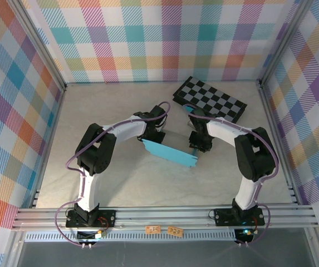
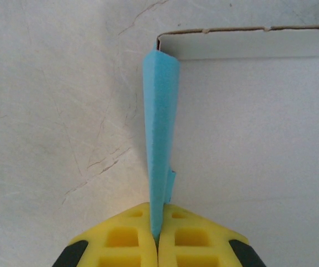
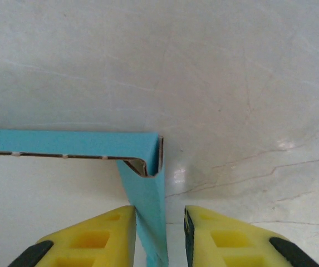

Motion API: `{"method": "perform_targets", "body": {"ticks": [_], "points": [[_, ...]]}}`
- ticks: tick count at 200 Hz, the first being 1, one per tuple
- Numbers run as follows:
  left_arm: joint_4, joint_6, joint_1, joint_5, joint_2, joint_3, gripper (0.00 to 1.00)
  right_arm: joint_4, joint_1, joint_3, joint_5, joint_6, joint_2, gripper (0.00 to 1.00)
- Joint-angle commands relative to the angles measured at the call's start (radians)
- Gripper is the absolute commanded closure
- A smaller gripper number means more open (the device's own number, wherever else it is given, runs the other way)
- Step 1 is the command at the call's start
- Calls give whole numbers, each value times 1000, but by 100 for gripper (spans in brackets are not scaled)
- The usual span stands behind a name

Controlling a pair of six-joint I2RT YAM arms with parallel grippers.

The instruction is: Fold the paper box

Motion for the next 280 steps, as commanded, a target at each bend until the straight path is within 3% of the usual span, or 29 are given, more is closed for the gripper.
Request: {"method": "perform_targets", "body": {"ticks": [1,46,73,110,172,220,258,280], "points": [[-26,15,8,-22,19,14,100,16,-5,11,11,-26,40,72],[-26,16,8,-28,11,8,100,32,-5,1,50,-39,55,80],[-23,14,8,-31,8,4,100,-27,-4,16,111,-35,65,100],[-18,9,8,-34,10,6,100,-135,10,52,171,22,69,100],[-9,-6,7,-35,11,7,100,-411,91,226,263,181,229,100],[-1,-12,8,-31,10,7,100,-421,101,254,247,176,255,100],[3,-15,9,-27,10,-1,100,-341,97,235,130,122,181,100],[6,-17,9,-26,8,-10,100,-318,96,216,107,115,93,85]]}}
